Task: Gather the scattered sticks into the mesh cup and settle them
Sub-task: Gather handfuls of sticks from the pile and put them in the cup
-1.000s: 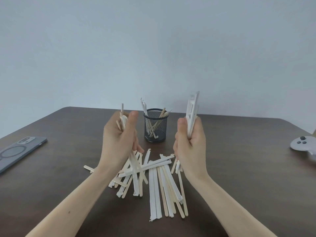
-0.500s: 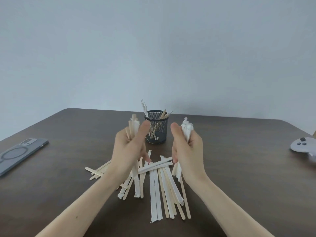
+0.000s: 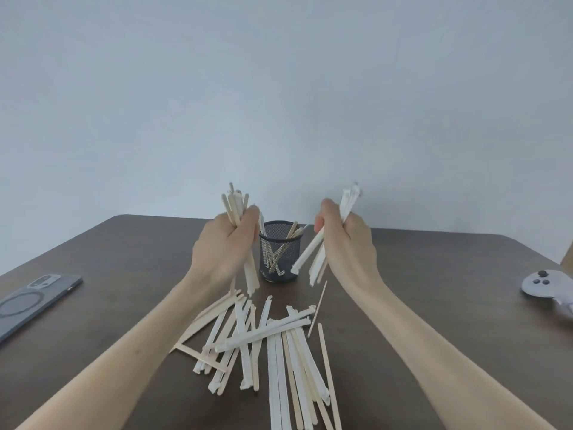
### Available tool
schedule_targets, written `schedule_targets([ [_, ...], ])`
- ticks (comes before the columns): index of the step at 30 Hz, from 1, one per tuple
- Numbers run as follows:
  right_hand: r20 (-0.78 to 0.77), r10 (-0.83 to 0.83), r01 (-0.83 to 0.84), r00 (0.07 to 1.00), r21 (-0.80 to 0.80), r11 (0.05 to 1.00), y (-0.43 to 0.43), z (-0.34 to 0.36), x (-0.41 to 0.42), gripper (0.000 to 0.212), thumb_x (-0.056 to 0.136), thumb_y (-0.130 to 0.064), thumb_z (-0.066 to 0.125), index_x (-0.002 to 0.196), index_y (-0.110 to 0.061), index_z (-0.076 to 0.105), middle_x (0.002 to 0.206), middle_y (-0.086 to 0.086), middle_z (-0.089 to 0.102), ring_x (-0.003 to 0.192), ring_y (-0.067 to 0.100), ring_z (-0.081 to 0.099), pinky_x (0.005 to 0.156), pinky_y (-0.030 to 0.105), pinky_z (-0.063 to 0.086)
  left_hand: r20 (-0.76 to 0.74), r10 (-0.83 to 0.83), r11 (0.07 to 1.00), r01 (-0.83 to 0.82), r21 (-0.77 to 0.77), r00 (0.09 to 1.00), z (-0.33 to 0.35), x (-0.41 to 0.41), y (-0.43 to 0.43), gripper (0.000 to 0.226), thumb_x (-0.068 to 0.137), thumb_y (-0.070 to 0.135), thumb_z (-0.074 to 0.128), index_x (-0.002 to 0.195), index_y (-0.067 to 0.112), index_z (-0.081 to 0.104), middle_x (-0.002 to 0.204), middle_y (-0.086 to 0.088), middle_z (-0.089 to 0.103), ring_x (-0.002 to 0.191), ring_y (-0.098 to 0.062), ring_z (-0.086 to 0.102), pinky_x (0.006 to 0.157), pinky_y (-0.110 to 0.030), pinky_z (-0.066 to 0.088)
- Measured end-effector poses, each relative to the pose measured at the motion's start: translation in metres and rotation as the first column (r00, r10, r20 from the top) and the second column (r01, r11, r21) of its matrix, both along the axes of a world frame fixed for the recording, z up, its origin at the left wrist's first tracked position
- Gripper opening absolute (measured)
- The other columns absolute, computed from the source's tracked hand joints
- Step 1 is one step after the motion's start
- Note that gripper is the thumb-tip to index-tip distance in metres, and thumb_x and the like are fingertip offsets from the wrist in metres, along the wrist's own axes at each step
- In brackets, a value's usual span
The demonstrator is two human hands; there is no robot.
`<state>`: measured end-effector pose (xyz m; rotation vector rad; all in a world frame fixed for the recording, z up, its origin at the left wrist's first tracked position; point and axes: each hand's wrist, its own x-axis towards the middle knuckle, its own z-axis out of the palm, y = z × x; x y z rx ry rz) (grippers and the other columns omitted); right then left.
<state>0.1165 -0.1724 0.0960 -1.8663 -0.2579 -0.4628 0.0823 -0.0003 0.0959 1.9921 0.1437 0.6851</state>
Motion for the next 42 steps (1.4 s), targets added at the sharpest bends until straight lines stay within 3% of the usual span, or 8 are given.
schedule_targets([
  [6, 0.058, -0.078, 0.073, 0.995, 0.082, 0.994, 0.018, 0.035, 0.044, 0.051, 0.097, -0.044, 0.037, 0.072, -0.005, 0.057, 0.065, 0.001, 0.055, 0.074, 0.034, 0.061, 0.080, 0.045, 0.051, 0.143, 0.066, 0.998, -0.068, 0.006, 0.988, 0.034, 0.043, -0.001, 0.057, 0.094, 0.041, 0.044, 0.069, -0.010, 0.051, 0.055, -0.004, 0.045, 0.055, -0.024, 0.038, 0.060, -0.035, 0.036],
  [11, 0.077, -0.157, 0.157, 0.985, 0.008, 0.988, 0.031, 0.032, 0.077, 0.054, 0.101, -0.045, 0.037, 0.083, -0.004, 0.066, 0.077, 0.008, 0.068, 0.079, 0.032, 0.065, 0.076, 0.039, 0.049, 0.192, 0.061, 0.997, -0.067, 0.026, 0.979, 0.040, 0.074, 0.003, 0.050, 0.098, 0.037, 0.046, 0.058, 0.009, 0.035, 0.052, -0.009, 0.034, 0.052, -0.024, 0.030, 0.053, -0.035, 0.029],
  [18, 0.076, -0.185, 0.197, 0.980, -0.210, 0.958, 0.041, 0.010, 0.101, 0.053, 0.101, -0.052, 0.039, 0.085, -0.012, 0.069, 0.080, 0.004, 0.071, 0.080, 0.029, 0.063, 0.068, 0.033, 0.041, 0.126, -0.006, 1.000, 0.002, 0.027, 0.992, 0.026, 0.093, 0.004, 0.052, 0.099, 0.028, 0.050, 0.055, 0.000, 0.050, 0.045, -0.020, 0.065, 0.049, -0.038, 0.066, 0.048, -0.030, 0.051],
  [28, -0.057, -0.155, 0.122, 0.986, -0.382, 0.916, 0.043, 0.000, 0.106, 0.048, 0.088, -0.062, 0.053, 0.077, -0.016, 0.064, 0.072, -0.005, 0.062, 0.076, 0.024, 0.061, 0.067, 0.031, 0.044, -0.078, 0.038, 0.989, -0.026, 0.145, 0.996, 0.006, 0.101, 0.009, 0.058, 0.091, 0.048, 0.064, 0.065, -0.004, 0.063, 0.050, -0.011, 0.064, 0.025, -0.014, 0.047, 0.047, -0.028, 0.051],
  [31, -0.060, -0.080, 0.063, 0.995, -0.246, 0.967, 0.038, 0.002, 0.102, 0.039, 0.084, -0.062, 0.059, 0.095, -0.026, 0.069, 0.097, -0.008, 0.068, 0.094, 0.015, 0.065, 0.083, 0.034, 0.051, -0.099, 0.017, 0.996, -0.008, 0.087, 0.995, 0.004, 0.096, 0.015, 0.042, 0.088, 0.055, 0.068, 0.082, 0.014, 0.066, 0.073, 0.002, 0.070, 0.023, -0.006, 0.043, 0.036, -0.020, 0.042],
  [34, 0.020, -0.056, 0.058, 0.998, -0.160, 0.985, 0.037, 0.003, 0.098, 0.035, 0.091, -0.054, 0.059, 0.111, -0.027, 0.066, 0.109, -0.006, 0.062, 0.096, 0.010, 0.059, 0.081, 0.032, 0.044, -0.081, 0.047, 0.996, -0.041, 0.082, 0.996, 0.003, 0.093, 0.020, 0.044, 0.087, 0.061, 0.065, 0.104, 0.020, 0.069, 0.100, 0.005, 0.071, 0.049, -0.009, 0.060, 0.047, -0.022, 0.046],
  [40, 0.005, -0.002, 0.003, 1.000, -0.345, 0.939, 0.039, -0.010, 0.088, 0.043, 0.102, -0.052, 0.029, 0.074, -0.034, 0.056, 0.100, 0.003, 0.057, 0.101, 0.026, 0.055, 0.089, 0.041, 0.045, -0.123, 0.043, 0.993, -0.030, 0.111, 0.991, -0.005, 0.075, 0.019, 0.048, 0.098, 0.061, 0.039, 0.112, 0.023, 0.065, 0.097, 0.011, 0.068, 0.096, -0.023, 0.064, 0.090, -0.043, 0.053],
  [42, 0.005, 0.015, -0.013, 1.000, -0.315, 0.949, 0.032, -0.011, 0.080, 0.039, 0.102, -0.054, 0.029, 0.082, -0.037, 0.057, 0.106, 0.001, 0.056, 0.107, 0.023, 0.052, 0.094, 0.040, 0.042, -0.090, 0.093, 0.990, -0.082, 0.114, 0.992, -0.007, 0.059, 0.025, 0.042, 0.100, 0.056, 0.041, 0.116, 0.023, 0.062, 0.107, 0.009, 0.065, 0.106, -0.022, 0.061, 0.099, -0.045, 0.049],
])
